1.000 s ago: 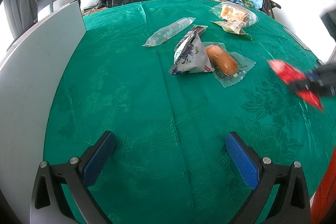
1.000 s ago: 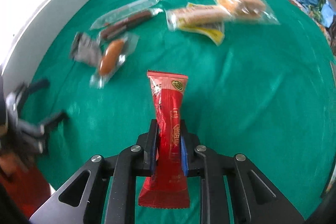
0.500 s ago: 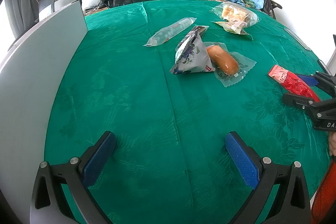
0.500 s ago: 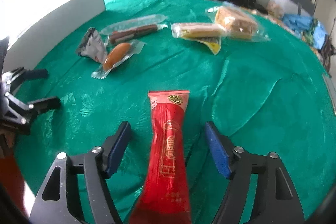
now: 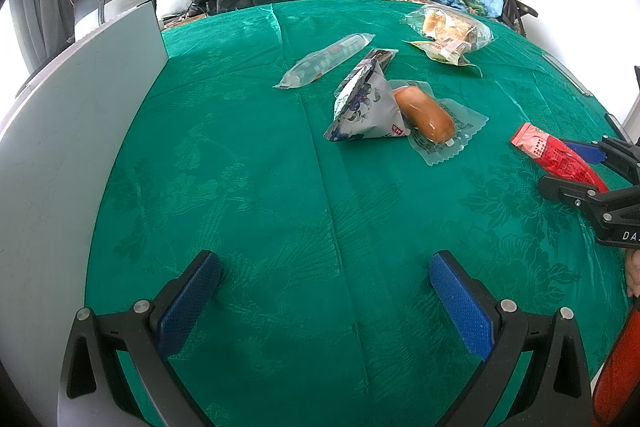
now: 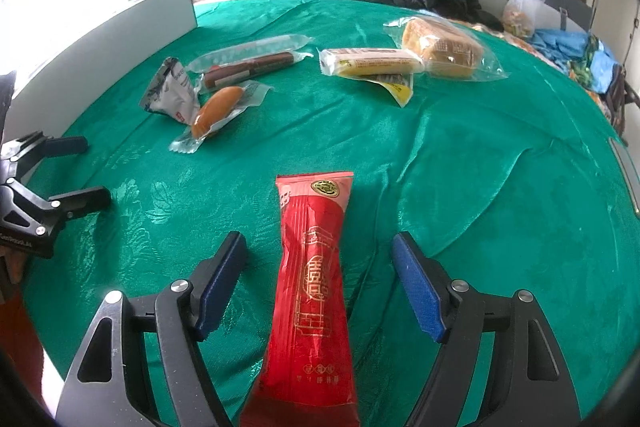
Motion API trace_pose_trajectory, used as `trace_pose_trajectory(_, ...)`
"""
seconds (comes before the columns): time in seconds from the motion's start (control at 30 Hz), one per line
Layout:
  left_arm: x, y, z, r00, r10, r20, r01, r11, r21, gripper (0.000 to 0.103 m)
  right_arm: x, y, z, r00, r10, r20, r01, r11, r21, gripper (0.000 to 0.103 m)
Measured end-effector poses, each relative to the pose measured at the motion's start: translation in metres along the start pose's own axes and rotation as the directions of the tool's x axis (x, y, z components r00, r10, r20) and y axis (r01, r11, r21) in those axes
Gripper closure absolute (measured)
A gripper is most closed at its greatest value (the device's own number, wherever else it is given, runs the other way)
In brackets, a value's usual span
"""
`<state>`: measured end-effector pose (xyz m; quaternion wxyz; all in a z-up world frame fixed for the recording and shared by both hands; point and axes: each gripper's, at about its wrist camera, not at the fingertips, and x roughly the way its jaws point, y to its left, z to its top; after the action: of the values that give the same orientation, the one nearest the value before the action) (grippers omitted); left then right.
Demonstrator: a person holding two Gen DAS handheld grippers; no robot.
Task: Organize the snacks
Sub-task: 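Grasp the red wrapped bar with the right tool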
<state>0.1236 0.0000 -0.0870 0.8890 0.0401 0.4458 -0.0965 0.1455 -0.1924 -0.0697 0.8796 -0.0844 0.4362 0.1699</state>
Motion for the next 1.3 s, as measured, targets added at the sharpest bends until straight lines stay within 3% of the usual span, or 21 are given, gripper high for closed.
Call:
trace_pose_trajectory(1.1, -0.001, 0.001, -0.001, 1.0, 0.012, 0.002, -0.012, 1.0, -0.01, 0.0, -0.002, -0.001, -0.001, 1.0, 0.0, 0.002, 0.0, 1.0, 0.004, 0.025)
trace_pose_trajectory(1.2, 0.0, -0.001, 0.002, 0.999, 0.023, -0.027, -0.024, 0.999, -0.039, 0.0, -0.001, -0.001, -0.001, 1.0, -0.001, 0.002, 0.001, 1.0, 0.003, 0.025)
trace_pose_trajectory(1.3, -0.003, -0.002, 0.024, 0.998, -0.06, 0.02, 0.062, 0.987, -0.147, 0.004, -0.001, -0.001, -0.001, 1.0, 0.0, 0.002, 0.0, 1.0, 0.004, 0.025)
